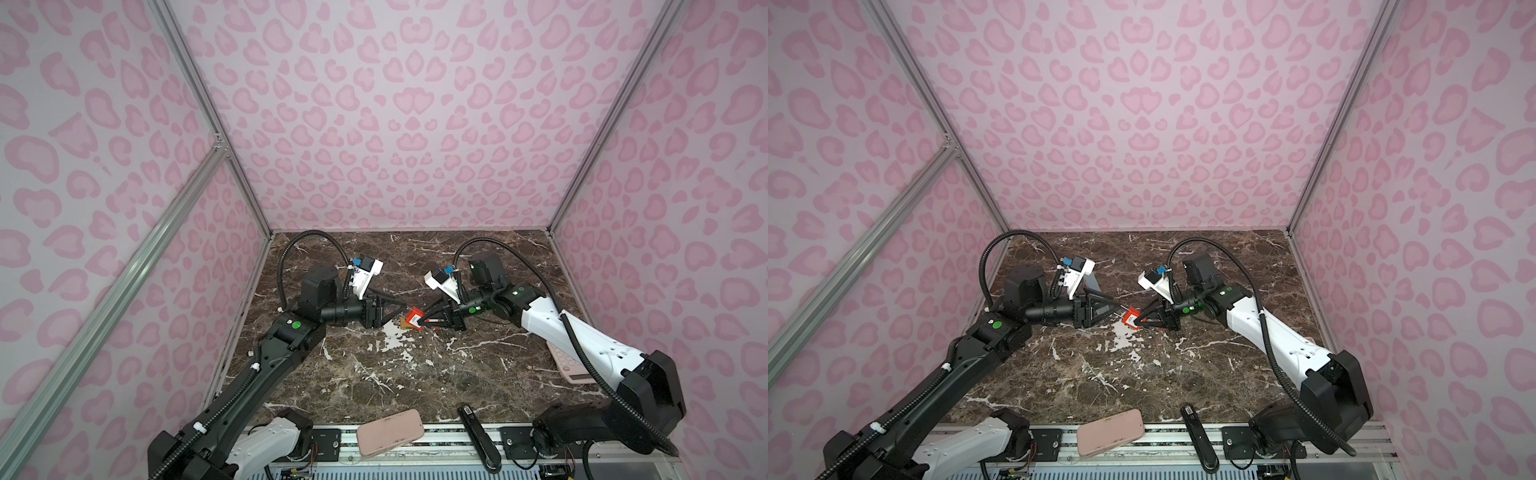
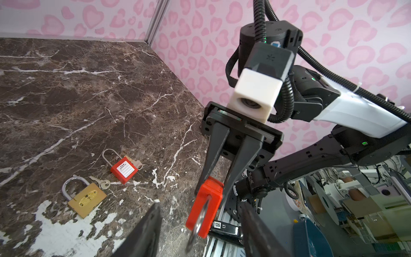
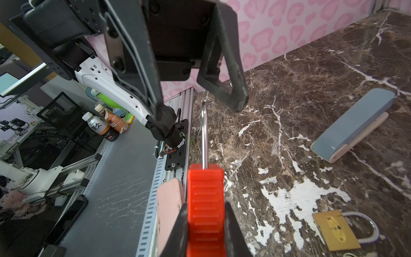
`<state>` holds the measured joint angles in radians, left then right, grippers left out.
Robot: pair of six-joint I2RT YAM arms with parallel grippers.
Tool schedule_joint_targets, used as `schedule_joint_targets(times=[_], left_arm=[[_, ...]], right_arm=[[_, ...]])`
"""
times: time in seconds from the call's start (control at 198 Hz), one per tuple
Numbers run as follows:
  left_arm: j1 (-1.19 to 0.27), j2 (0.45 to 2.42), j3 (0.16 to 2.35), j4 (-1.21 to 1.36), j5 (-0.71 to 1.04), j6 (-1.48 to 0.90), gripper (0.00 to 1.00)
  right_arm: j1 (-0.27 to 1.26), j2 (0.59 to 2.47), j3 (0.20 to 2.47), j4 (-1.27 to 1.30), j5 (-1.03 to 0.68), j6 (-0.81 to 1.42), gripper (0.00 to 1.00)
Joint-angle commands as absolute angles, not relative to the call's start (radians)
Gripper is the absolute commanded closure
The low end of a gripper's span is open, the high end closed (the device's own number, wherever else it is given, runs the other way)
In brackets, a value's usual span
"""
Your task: Lock with the key
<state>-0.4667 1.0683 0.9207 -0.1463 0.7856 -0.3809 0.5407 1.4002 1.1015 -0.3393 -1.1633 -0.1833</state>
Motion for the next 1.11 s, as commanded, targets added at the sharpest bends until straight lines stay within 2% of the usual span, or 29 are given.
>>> schedule_joint_targets(times=[0.0,0.494,0.897,0.998,1.023,1.104], left_arm=[[-0.466,1.083,0.91,0.005,0.802,-0.446,0.38],[-0.519,1.17,0.931,0.135,0.83,-0.508,0.39],[-0.525,1.161,0.935,0.165,0.796,-0.533,0.6],[-0.523,1.16,0.942,0.183,0.795,-0.563,0.63],[-0.523,1.161,0.946,0.183,0.794,-0.564,0.68],[-0.524,1.167,0.956,0.183,0.796,-0.566,0.7]], right_arm=[[0.535,1.396,1.098,-0.223,-1.177,-0.103,1.0],[0.513,1.396,1.095,-0.024,-1.205,0.122,1.0],[0.508,1.412,1.099,0.035,-1.219,0.204,1.0],[0.508,1.411,1.095,0.04,-1.217,0.212,1.0],[0.508,1.41,1.092,0.045,-1.218,0.216,1.0],[0.509,1.41,1.085,0.076,-1.219,0.238,1.0]])
